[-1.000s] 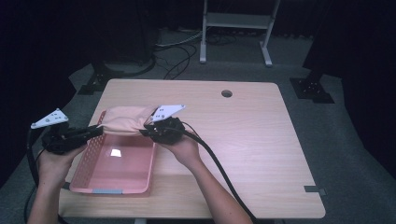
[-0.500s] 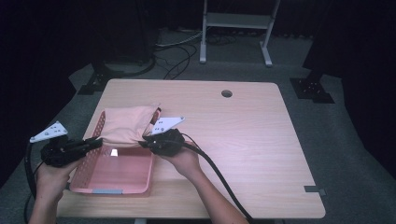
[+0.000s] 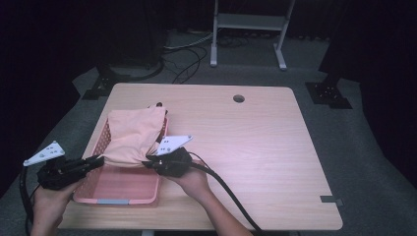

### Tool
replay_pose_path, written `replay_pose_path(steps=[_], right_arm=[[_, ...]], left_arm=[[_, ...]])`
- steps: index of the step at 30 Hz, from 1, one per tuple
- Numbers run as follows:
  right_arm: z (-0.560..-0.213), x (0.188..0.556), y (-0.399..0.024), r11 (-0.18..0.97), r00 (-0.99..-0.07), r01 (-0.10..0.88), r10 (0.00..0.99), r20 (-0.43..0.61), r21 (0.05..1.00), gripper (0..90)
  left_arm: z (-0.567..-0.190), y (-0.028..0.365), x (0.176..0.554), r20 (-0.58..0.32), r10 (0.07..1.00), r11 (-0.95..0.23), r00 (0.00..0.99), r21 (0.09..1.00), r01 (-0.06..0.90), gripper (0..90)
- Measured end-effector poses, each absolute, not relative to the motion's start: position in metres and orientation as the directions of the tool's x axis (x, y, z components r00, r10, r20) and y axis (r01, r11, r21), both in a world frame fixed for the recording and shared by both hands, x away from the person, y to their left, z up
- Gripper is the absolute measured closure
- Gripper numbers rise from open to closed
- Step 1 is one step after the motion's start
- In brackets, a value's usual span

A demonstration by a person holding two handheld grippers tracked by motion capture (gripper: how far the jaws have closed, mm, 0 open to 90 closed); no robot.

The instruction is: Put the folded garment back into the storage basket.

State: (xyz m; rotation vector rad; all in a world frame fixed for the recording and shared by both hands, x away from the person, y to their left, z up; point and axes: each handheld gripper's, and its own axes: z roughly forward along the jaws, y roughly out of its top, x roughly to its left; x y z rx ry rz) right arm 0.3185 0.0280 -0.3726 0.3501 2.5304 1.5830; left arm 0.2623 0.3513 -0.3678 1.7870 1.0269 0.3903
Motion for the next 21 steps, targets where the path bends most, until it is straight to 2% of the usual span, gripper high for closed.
replay_pose_path(steps=[21], right_arm=[[-0.385,0.306,0.035,0.445,-0.974,0.121,0.228,0.019,0.887,80.5]], left_arm=[[-0.381,0.359,0.241,-0.215,0.794,-0.103,0.569,0.874,0.474,80.6]])
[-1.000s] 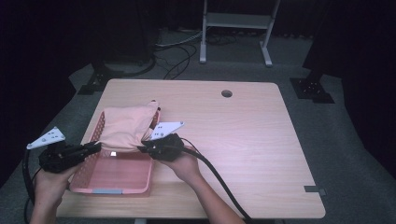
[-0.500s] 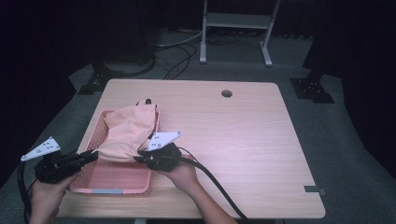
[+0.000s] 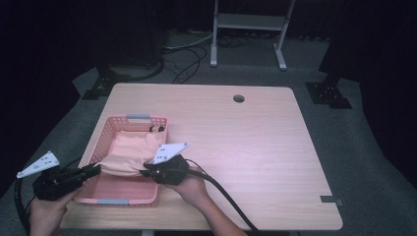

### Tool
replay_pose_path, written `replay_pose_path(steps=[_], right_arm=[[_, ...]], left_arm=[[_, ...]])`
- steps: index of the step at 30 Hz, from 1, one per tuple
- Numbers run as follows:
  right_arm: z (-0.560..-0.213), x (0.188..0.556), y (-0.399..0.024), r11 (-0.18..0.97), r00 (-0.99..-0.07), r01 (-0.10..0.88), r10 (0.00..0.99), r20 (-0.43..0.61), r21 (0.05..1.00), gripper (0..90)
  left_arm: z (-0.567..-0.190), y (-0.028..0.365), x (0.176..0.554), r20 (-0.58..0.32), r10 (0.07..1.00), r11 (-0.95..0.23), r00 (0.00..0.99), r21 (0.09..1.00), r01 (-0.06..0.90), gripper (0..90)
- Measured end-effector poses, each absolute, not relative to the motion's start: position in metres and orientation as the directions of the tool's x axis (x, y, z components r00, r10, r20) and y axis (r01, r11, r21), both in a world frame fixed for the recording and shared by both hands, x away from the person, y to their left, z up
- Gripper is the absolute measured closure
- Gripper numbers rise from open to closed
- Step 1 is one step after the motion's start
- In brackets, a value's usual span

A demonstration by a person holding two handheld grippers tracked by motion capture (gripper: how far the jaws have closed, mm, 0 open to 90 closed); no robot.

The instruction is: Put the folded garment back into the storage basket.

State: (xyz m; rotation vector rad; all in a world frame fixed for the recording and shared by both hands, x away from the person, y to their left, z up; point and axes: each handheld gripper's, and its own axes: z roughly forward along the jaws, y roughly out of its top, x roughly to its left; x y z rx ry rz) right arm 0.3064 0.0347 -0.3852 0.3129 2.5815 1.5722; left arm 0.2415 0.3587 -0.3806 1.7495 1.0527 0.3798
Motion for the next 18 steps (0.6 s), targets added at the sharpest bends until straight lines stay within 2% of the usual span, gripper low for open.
replay_pose_path(steps=[14,18], right_arm=[[-0.3877,0.3044,0.0351,0.446,-0.976,0.118,0.215,0.021,0.887,80.0],[-0.388,0.3053,0.0346,0.442,-0.977,0.125,0.21,0.033,0.888,73.9]], left_arm=[[-0.3806,0.3584,0.2365,-0.211,0.799,-0.102,0.564,0.875,0.472,80.6],[-0.3805,0.3583,0.2363,-0.211,0.802,-0.101,0.559,0.874,0.475,80.6]])
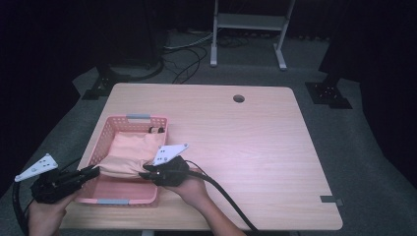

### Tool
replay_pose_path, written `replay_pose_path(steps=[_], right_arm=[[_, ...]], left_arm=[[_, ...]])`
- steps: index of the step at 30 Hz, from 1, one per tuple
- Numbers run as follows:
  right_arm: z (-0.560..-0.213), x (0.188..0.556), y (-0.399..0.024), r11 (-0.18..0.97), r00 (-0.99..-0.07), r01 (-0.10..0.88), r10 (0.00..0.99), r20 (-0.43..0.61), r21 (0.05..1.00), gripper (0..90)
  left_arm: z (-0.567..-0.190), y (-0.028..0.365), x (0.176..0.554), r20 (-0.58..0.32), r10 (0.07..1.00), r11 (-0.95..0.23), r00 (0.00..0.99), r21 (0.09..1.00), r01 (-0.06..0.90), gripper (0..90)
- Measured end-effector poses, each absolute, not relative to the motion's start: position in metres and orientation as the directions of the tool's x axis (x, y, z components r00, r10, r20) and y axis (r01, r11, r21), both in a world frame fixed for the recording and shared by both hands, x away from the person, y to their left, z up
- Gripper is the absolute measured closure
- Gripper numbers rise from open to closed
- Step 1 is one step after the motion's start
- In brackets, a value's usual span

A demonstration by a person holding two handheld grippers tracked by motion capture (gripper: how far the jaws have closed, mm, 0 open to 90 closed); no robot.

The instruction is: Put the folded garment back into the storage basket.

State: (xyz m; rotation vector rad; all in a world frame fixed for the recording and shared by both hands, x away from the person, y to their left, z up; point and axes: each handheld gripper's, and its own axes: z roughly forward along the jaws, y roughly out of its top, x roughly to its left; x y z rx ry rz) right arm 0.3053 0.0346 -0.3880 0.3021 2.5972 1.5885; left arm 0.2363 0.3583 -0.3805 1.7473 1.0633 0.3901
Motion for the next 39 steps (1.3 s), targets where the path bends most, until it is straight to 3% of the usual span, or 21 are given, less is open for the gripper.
replay_pose_path(steps=[10,18,27,33,39], right_arm=[[-0.3892,0.3103,0.03,0.417,-0.973,0.169,0.218,0.082,0.893,41.4],[-0.3912,0.3125,0.0296,0.409,-0.972,0.182,0.211,0.101,0.894,27.5],[-0.3931,0.3133,0.0304,0.41,-0.969,0.188,0.224,0.102,0.893,5.7],[-0.3932,0.3128,0.0298,0.397,-0.967,0.194,0.231,0.106,0.897,0.0],[-0.3927,0.3115,0.0279,0.391,-0.96,0.188,0.268,0.084,0.901,0.0]], left_arm=[[-0.3808,0.3584,0.2352,-0.217,0.804,-0.096,0.553,0.872,0.481,80.6],[-0.3806,0.3574,0.2353,-0.215,0.806,-0.099,0.552,0.87,0.484,80.6],[-0.3805,0.3565,0.235,-0.211,0.807,-0.104,0.552,0.869,0.484,80.6],[-0.3803,0.3558,0.2351,-0.207,0.809,-0.108,0.55,0.867,0.486,80.6],[-0.3803,0.3556,0.2352,-0.205,0.81,-0.111,0.549,0.866,0.488,80.5]])
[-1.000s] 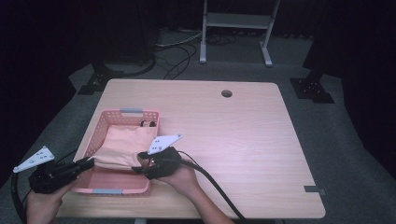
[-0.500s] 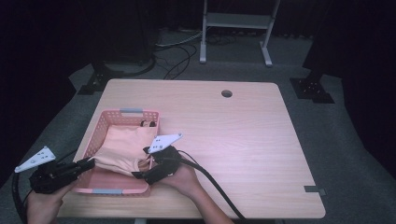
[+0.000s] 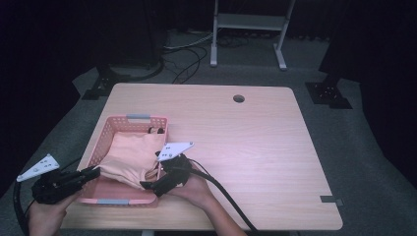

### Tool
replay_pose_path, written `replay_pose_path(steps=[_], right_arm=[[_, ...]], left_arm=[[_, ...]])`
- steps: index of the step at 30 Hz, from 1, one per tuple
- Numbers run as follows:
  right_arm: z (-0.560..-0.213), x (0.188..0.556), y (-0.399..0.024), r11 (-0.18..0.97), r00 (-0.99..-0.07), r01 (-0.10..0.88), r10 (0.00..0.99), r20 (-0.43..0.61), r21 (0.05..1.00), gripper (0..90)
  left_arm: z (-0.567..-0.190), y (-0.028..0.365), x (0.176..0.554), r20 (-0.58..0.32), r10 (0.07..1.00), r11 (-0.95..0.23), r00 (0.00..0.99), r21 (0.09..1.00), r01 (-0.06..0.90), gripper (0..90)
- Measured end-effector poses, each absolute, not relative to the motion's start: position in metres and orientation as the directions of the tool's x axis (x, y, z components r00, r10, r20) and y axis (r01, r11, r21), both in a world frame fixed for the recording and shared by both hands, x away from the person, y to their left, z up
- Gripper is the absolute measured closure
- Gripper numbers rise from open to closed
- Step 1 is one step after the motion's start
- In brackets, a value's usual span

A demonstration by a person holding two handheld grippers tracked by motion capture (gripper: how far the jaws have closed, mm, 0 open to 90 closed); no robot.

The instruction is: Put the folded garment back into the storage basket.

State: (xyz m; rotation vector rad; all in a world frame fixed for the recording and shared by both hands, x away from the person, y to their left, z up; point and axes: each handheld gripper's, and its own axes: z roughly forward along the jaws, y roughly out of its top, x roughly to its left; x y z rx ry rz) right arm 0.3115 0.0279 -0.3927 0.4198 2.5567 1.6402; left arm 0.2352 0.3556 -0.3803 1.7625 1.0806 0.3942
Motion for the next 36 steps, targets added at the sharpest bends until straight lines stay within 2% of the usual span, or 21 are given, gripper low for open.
replay_pose_path(steps=[20,33,36], right_arm=[[-0.4,0.319,0.015,0.299,-0.965,0.177,0.242,0.105,0.937,0.0],[-0.4,0.317,0.011,0.273,-0.966,0.166,0.237,0.101,0.948,0.0],[-0.4,0.317,0.011,0.265,-0.967,0.164,0.233,0.102,0.95,0.0]], left_arm=[[-0.38,0.355,0.236,-0.215,0.804,-0.116,0.555,0.859,0.499,78.4],[-0.379,0.354,0.237,-0.231,0.792,-0.113,0.566,0.855,0.507,70.1],[-0.379,0.354,0.238,-0.252,0.783,-0.104,0.569,0.849,0.518,62.2]])
